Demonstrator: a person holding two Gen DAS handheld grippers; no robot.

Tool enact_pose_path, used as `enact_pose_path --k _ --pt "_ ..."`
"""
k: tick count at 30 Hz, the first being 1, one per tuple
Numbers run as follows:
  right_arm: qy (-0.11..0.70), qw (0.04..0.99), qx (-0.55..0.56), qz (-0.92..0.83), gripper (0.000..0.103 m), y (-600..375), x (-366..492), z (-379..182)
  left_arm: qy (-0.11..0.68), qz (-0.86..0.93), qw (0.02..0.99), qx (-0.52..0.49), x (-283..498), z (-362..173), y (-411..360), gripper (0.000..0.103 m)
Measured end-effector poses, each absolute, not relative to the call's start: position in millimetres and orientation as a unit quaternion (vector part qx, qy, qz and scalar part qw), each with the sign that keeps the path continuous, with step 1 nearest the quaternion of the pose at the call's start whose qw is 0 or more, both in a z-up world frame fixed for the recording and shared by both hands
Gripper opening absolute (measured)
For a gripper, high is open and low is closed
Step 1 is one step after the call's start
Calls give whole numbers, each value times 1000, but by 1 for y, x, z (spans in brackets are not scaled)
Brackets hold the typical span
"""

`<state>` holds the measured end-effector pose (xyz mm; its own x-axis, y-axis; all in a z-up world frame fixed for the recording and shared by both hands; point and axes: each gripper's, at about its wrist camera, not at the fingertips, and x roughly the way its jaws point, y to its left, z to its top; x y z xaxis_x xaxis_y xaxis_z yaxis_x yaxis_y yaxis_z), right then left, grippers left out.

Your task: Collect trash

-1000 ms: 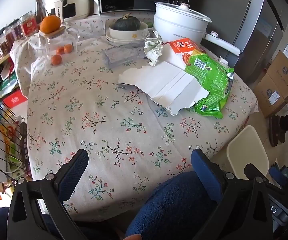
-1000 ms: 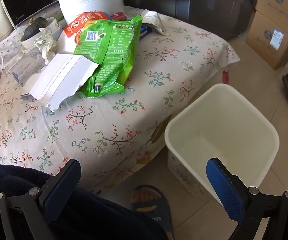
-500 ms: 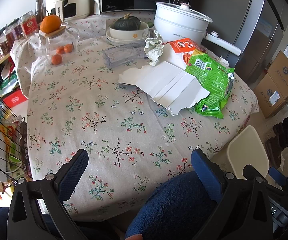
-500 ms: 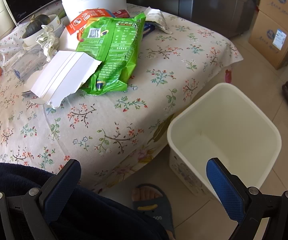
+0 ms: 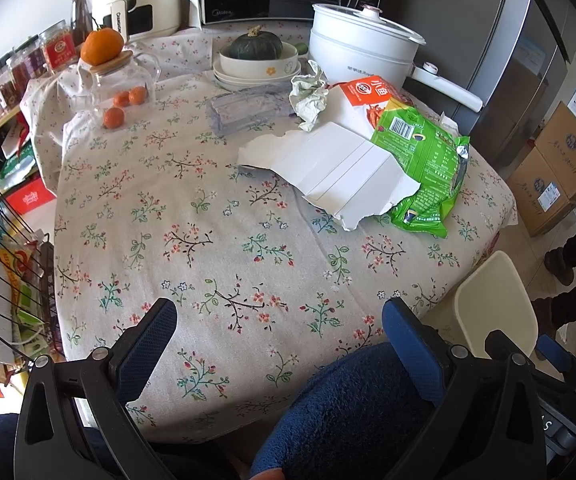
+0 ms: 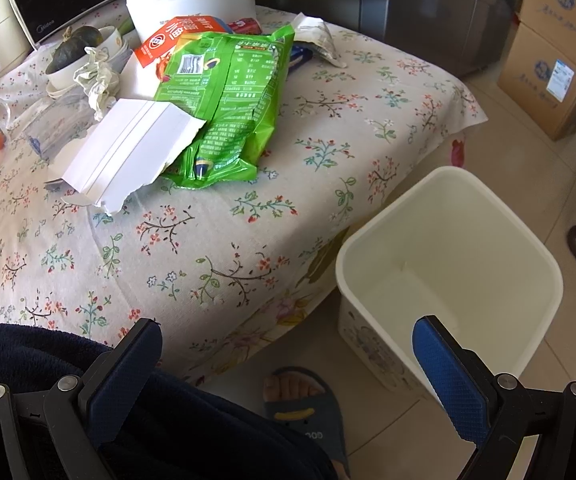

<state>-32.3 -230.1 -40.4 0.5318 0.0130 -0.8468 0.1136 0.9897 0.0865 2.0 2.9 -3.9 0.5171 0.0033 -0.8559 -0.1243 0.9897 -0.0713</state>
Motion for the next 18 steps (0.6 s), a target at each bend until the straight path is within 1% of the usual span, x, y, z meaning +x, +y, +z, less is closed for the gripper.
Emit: enact_pose_path --k 18 --pt "485 872 61 -27 103 -229 -32 -42 493 34 866 -70 2 -8 6 103"
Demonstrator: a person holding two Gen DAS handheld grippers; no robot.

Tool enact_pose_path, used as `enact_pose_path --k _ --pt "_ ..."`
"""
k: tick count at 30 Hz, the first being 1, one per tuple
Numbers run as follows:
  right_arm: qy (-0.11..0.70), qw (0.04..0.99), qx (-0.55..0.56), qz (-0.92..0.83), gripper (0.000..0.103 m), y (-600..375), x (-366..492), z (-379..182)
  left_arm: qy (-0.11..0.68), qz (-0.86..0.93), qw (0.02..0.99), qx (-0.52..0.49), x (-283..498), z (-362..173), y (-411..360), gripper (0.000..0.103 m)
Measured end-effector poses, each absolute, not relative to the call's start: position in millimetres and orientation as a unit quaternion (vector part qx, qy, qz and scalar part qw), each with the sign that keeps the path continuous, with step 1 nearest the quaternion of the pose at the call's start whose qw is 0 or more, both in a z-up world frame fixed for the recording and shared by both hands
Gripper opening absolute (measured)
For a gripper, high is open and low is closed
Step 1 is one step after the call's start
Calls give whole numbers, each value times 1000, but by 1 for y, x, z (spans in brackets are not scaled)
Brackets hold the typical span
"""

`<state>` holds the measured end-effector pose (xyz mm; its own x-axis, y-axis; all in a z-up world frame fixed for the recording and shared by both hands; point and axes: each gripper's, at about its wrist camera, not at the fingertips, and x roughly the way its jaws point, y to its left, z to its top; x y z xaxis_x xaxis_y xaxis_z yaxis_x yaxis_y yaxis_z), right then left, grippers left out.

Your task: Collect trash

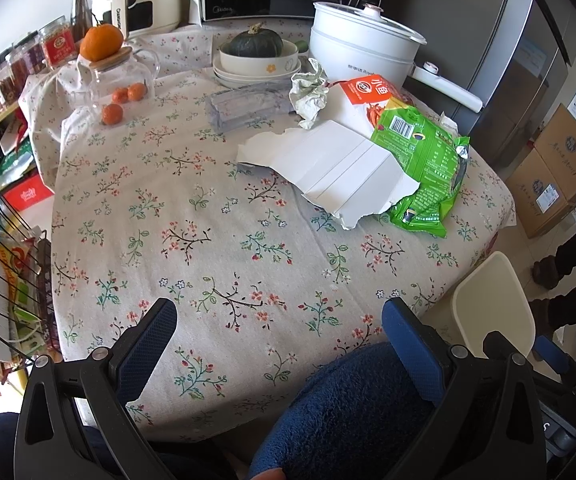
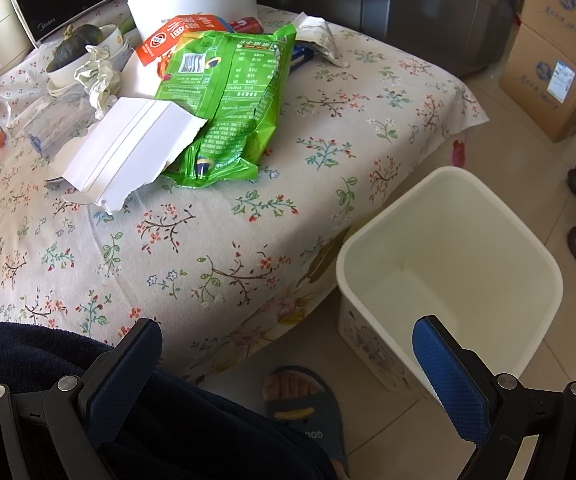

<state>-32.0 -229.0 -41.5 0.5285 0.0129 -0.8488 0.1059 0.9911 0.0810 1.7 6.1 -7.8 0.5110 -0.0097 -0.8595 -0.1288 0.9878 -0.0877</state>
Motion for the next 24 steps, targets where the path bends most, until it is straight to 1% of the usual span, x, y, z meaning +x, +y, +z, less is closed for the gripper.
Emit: enact_pose_path --k 24 --pt "488 871 56 -25 103 -228 -29 -42 500 30 862 -81 5 -8 5 103"
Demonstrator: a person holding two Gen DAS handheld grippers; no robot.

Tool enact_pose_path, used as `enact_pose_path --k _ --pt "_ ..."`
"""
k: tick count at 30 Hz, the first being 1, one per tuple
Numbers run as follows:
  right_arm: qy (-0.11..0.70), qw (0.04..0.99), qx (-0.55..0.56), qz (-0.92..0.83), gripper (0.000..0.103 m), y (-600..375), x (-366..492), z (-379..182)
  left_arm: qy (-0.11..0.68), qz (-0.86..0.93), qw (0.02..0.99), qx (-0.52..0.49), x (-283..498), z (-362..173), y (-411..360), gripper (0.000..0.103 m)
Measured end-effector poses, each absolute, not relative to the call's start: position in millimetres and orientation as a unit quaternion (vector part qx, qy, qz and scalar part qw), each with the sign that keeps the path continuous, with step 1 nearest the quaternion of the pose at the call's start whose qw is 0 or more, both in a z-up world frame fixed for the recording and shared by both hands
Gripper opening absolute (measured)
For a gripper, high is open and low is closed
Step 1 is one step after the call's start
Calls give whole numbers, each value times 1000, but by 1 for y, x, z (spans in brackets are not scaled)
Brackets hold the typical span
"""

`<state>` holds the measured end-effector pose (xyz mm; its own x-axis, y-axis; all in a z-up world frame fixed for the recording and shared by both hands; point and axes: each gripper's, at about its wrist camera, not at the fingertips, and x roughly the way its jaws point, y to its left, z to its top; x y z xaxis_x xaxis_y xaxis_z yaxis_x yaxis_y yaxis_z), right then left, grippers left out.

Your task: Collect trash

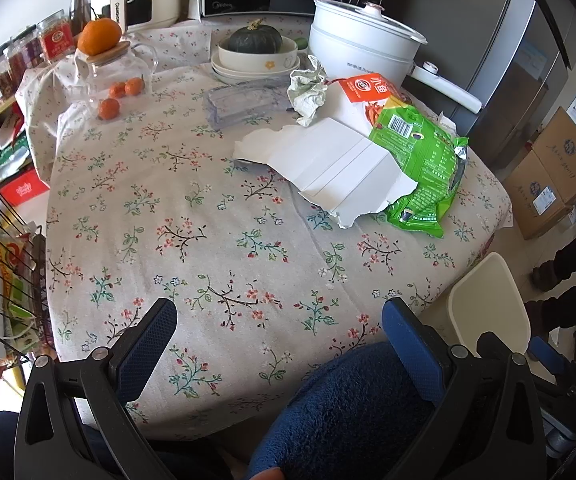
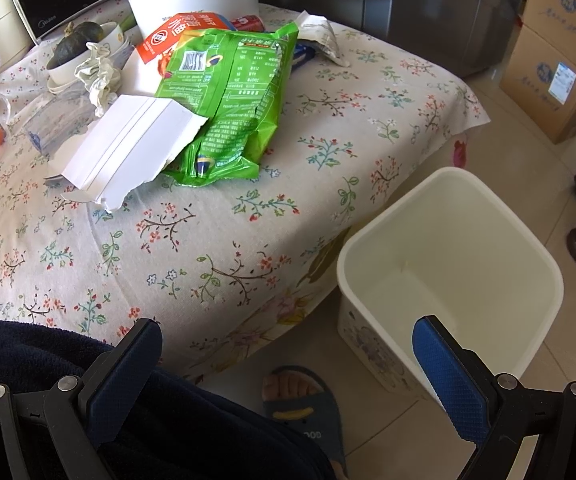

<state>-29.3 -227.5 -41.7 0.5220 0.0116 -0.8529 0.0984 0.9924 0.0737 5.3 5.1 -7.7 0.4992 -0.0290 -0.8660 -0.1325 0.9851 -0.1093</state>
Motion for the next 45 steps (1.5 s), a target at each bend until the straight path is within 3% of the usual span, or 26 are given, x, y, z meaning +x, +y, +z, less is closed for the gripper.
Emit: enact_pose_path --k 13,25,30,34,38,43,45 --pt "493 868 57 -26 103 -231 -23 -45 517 -5 850 -103 18 -12 4 103" --pt "525 845 102 4 103 -250 15 -63 552 -46 801 -226 78 -36 33 100" --pt "531 828 176 45 101 -267 46 -76 559 -44 796 -227 113 -36 37 89" --pt "489 844 216 53 99 -284 68 -73 582 -36 782 -218 142 -50 41 88" --pt "469 842 250 90 90 -292 97 -75 596 -50 765 -239 172 -69 39 88" --pt "449 844 271 110 88 -293 128 -76 589 -64 747 -300 183 -89 37 88" --pt "449 843 274 109 88 -294 138 -80 595 -75 732 -323 184 -99 36 80"
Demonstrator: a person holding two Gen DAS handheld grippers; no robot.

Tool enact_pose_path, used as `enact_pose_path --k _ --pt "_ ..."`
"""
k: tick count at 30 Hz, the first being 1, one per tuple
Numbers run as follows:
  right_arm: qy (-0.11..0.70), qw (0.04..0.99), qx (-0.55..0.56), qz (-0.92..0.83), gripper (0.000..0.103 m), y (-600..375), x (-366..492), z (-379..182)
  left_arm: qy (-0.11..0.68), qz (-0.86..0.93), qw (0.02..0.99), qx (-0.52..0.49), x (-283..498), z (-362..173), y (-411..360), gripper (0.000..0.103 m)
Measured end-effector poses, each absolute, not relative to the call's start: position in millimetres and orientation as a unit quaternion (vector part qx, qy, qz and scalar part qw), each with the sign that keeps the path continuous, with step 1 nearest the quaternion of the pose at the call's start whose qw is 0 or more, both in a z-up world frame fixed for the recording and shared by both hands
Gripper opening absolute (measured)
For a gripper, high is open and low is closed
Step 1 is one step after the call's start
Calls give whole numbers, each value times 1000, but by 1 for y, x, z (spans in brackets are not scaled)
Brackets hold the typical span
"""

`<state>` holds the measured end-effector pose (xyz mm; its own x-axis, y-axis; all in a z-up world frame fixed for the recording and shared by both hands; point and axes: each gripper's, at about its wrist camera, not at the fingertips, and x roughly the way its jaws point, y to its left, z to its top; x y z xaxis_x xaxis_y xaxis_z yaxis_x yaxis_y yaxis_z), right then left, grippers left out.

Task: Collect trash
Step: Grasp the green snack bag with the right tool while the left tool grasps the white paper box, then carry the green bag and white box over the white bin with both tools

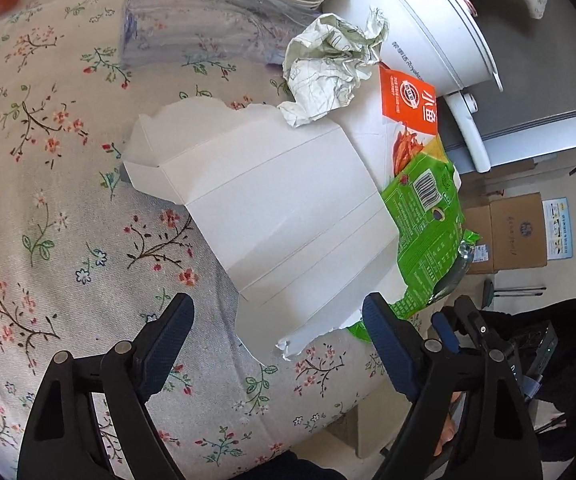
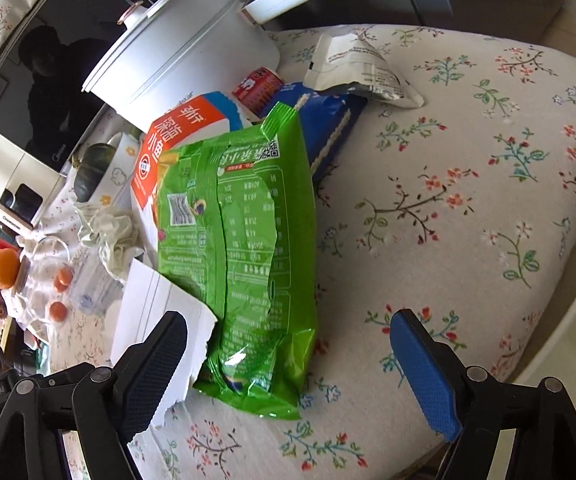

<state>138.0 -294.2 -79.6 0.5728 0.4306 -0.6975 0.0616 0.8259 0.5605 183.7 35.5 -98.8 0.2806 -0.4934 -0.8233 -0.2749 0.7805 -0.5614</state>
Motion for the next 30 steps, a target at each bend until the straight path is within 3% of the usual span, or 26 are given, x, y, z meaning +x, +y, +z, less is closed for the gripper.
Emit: enact_pose_path --k 2,5,10,13,15,18,20,24,30 --pt "450 840 283 111 87 -298 147 -84 591 -71 731 -335 184 -103 37 70" --pt "449 838 290 109 83 -301 154 -90 578 -57 736 -347 185 -108 42 69" --pt "458 838 281 99 75 -298 167 -98 570 -59 747 -337 198 -116 33 55" --pt "460 835 284 105 69 -297 174 -103 563 -64 761 -316 204 -117 25 41" --pt "463 830 289 112 65 -296 180 -105 555 -63 767 -317 203 -114 27 25" --pt "464 828 289 124 56 -290 186 -106 539 -72 777 -316 200 -104 27 17" --pt "468 824 288 135 42 -286 188 -105 528 -79 787 -309 196 -93 26 13" --pt "479 815 289 149 24 -281 185 -103 511 -85 802 -297 185 -69 27 9" --pt "508 807 253 163 17 -277 179 -96 512 -76 810 -275 161 -48 36 6"
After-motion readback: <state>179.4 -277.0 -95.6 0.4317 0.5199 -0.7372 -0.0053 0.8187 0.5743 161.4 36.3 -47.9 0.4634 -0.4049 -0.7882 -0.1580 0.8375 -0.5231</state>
